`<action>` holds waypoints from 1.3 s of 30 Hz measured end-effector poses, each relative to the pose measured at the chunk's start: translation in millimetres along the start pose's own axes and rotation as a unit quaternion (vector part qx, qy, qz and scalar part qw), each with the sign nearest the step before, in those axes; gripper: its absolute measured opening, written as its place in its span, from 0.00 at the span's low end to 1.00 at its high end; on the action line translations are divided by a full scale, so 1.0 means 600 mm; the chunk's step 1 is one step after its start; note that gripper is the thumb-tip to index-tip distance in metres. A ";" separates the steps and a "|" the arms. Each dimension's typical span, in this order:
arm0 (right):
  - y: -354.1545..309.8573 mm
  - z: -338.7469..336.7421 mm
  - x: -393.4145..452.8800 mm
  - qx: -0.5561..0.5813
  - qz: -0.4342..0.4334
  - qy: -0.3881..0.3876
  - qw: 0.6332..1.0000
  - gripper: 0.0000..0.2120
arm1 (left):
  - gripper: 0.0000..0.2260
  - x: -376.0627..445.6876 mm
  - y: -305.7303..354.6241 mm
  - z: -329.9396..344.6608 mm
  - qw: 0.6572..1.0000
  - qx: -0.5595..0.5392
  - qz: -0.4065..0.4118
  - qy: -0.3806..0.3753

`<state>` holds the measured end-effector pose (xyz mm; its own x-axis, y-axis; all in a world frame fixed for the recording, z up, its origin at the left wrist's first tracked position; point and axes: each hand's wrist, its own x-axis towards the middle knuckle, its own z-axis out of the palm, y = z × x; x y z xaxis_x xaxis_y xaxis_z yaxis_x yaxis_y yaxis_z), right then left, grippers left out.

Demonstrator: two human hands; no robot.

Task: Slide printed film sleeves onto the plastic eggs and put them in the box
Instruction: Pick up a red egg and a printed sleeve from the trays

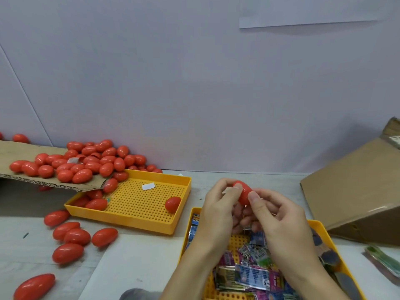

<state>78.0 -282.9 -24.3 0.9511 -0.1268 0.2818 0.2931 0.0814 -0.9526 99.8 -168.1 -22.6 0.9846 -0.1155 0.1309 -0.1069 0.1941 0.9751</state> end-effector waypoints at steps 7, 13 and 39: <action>0.011 -0.001 0.004 0.042 0.004 0.001 0.999 0.13 | 0.12 0.001 0.000 0.001 0.999 -0.030 0.015 0.009; 0.011 -0.003 0.006 -0.065 -0.058 0.020 0.996 0.09 | 0.09 -0.004 0.000 0.004 1.000 0.020 0.006 0.018; 0.006 0.002 0.001 -0.223 -0.134 0.039 0.965 0.18 | 0.16 -0.002 0.015 0.015 0.967 -0.232 -0.093 -0.046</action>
<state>79.5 -281.3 -27.3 0.8315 -0.1589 0.5322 0.4404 -0.3953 -0.8061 96.6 -175.2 -12.6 0.9620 -0.2730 -0.0032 0.1657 0.5746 0.8014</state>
